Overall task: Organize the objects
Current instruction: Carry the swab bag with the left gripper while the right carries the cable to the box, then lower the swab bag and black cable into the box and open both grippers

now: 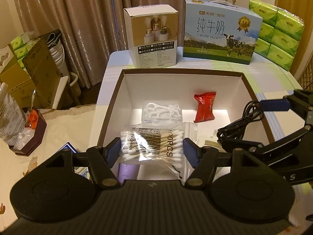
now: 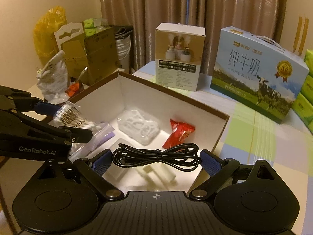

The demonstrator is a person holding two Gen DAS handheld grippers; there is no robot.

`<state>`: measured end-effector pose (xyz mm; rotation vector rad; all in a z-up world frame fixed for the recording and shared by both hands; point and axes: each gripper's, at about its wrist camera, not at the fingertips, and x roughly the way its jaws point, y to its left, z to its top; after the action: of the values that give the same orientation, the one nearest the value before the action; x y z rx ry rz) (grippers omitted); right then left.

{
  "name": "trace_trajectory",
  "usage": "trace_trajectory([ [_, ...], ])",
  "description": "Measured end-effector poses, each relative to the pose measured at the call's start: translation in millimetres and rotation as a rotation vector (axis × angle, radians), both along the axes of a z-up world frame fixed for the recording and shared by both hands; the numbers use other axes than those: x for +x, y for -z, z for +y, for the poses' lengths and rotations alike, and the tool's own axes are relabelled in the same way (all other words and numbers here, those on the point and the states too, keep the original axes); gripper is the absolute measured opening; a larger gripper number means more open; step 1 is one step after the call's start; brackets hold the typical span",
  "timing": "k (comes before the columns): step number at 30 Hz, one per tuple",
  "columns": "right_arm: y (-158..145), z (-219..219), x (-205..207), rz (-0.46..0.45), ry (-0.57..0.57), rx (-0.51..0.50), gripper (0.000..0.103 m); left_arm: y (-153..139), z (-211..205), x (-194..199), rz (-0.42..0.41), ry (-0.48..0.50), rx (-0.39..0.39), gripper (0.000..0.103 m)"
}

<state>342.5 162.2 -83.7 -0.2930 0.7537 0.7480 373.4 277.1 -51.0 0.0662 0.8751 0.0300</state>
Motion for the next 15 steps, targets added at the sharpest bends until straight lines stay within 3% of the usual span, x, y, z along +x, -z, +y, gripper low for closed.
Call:
trace_trajectory([
  [15,10,6,21,-0.043,-0.020,-0.015,0.095,13,8,26,0.024,0.017,-0.007,0.065],
])
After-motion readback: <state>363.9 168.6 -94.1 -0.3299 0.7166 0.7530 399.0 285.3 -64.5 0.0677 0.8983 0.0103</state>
